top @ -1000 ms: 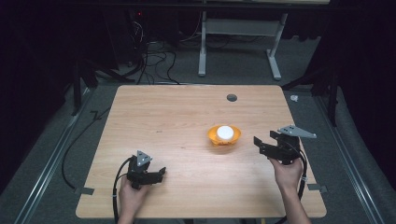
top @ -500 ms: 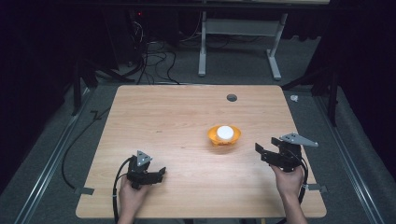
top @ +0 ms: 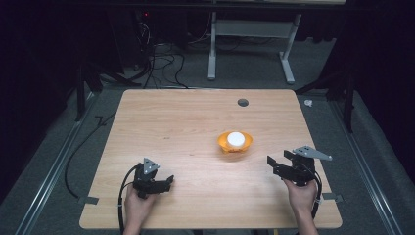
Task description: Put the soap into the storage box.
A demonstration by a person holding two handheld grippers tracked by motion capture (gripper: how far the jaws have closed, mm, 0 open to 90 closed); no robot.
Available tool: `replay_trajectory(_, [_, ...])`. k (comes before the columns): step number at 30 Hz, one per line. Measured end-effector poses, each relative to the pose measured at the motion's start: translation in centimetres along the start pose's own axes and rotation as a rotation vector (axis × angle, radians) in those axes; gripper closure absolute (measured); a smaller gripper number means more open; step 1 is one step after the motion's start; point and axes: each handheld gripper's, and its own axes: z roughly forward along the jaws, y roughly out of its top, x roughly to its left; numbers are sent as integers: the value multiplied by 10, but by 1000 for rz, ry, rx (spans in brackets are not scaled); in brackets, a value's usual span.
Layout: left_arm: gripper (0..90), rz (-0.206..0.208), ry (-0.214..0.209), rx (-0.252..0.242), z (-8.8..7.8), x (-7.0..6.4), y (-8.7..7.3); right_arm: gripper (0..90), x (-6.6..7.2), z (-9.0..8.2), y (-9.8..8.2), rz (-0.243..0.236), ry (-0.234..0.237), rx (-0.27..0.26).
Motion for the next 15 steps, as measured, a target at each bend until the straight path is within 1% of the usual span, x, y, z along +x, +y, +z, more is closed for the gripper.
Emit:
replay_trajectory(6, [156, 0, 0, 0, 0, 0, 0, 283, 1, 4, -9, 11, 5, 17])
replay_trajectory(15, [156, 0, 0, 0, 0, 0, 0, 284, 2, 11, -21, 16, 0, 45])
